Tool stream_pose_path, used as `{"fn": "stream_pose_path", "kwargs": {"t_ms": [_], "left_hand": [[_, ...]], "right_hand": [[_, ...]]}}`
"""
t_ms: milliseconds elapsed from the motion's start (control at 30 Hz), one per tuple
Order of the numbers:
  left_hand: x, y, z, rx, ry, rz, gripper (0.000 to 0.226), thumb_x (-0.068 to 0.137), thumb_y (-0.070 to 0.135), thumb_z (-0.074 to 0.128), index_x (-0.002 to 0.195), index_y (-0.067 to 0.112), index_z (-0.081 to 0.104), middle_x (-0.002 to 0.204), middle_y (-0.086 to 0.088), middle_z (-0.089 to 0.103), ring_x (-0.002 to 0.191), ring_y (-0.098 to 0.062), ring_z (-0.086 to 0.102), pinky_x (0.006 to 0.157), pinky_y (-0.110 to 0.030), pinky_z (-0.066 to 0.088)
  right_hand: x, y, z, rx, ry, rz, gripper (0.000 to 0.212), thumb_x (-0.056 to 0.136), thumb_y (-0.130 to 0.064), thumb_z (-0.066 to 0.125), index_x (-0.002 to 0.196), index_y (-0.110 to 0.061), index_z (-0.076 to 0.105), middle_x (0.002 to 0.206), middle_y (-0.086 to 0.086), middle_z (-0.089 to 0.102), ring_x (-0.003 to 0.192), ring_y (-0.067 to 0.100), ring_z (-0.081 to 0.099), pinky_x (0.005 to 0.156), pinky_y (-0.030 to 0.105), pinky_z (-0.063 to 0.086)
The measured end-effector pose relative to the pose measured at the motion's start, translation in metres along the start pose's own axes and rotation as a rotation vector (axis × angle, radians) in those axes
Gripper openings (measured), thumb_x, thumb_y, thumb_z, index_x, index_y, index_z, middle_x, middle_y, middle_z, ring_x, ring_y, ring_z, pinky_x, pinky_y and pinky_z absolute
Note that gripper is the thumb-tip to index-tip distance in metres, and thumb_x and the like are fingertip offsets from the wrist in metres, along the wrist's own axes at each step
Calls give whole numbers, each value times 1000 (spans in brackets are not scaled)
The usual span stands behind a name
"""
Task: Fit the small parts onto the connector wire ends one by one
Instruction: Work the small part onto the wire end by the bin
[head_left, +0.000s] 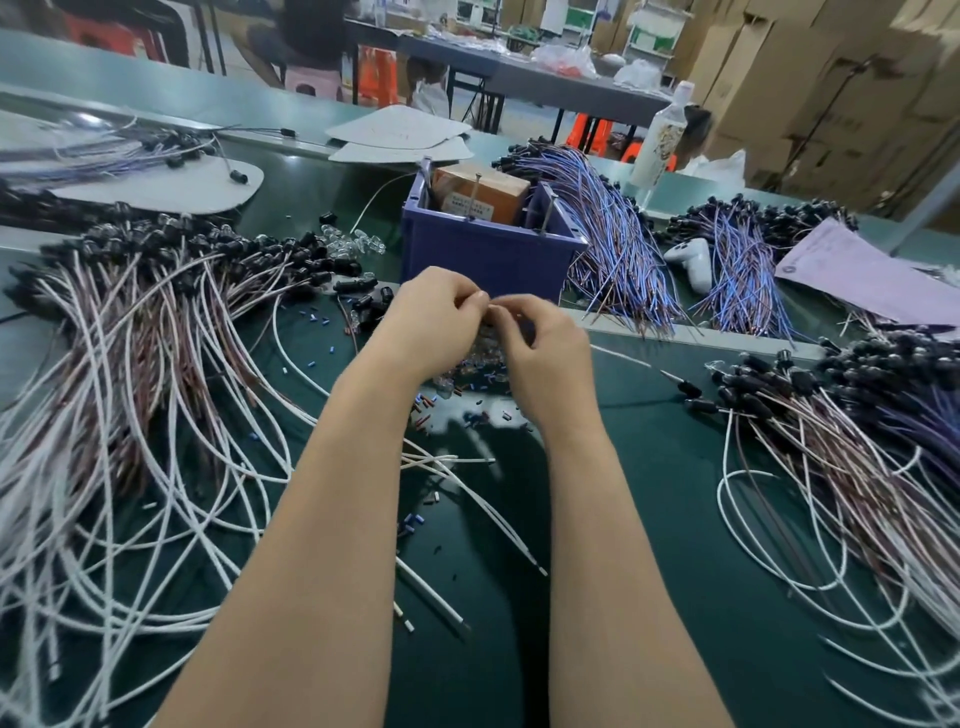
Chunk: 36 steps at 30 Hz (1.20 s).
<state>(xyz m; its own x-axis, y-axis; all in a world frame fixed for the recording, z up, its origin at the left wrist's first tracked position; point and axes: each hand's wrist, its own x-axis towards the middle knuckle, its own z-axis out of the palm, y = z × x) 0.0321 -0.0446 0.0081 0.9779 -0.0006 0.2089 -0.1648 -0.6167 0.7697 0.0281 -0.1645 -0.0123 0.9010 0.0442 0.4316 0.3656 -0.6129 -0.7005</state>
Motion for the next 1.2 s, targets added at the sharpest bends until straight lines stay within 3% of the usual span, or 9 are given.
{"fn": "stream_pose_path", "kwargs": {"t_ms": [100,300,533,633,700,867,933,1033,1200], "left_hand": [[0,-9,-8,23,-1,-77,30,100,19,44,79,15,65,62,2,53,53,-12,45,52,-26,35],[-3,-28,-22,79,55,-286,36,101,19,42,74,13,66,70,-2,55,68,-35,51,68,-33,40],[0,-32,-12,151,11,-381,29,98,16,43,106,5,68,117,-19,63,105,-36,57,86,-32,44],[0,-22,-3,260,-118,-252,31,93,25,51,122,23,61,131,-9,56,122,-33,47,106,-40,38],[1,-12,5,85,-143,-154,39,96,38,48,130,19,55,131,-4,57,123,-26,49,106,-36,37],[6,5,18,-731,132,-292,29,105,26,30,88,18,53,79,3,66,71,-5,63,75,-28,50],[9,-4,16,-684,222,-298,34,104,18,31,78,18,54,63,5,56,49,-3,50,54,-21,40],[8,-16,14,-637,191,-314,38,104,18,30,75,16,55,59,2,45,43,-6,35,46,-22,27],[13,-13,15,-615,180,-443,45,104,27,26,73,14,56,55,0,38,46,-13,30,46,-25,24]], "right_hand": [[-1,8,-4,4,67,45,18,95,-19,55,98,-8,70,85,4,64,79,15,54,69,22,36],[3,23,-15,85,356,296,21,96,-20,53,98,-7,70,76,-6,58,71,10,51,65,16,32],[7,32,-22,195,482,455,21,95,-19,51,98,-9,70,84,0,62,79,14,53,70,21,37],[7,26,-20,159,362,420,17,94,-22,53,91,-14,67,86,6,69,78,16,57,73,25,43],[5,17,-25,124,159,387,18,90,-21,55,88,-11,69,78,5,70,70,11,57,64,21,43],[-2,-2,-37,-24,-606,343,20,87,-27,59,79,-17,74,68,-8,72,38,2,34,38,12,31],[1,1,-37,-45,-457,300,20,89,-30,59,84,-17,74,68,-12,69,46,0,43,45,13,37],[6,19,-37,-204,-82,393,22,90,-17,56,108,-21,68,103,-2,68,96,13,60,82,23,47],[7,42,-32,-397,-135,577,36,89,-15,58,124,-24,58,132,8,53,123,32,45,103,41,40]]}}
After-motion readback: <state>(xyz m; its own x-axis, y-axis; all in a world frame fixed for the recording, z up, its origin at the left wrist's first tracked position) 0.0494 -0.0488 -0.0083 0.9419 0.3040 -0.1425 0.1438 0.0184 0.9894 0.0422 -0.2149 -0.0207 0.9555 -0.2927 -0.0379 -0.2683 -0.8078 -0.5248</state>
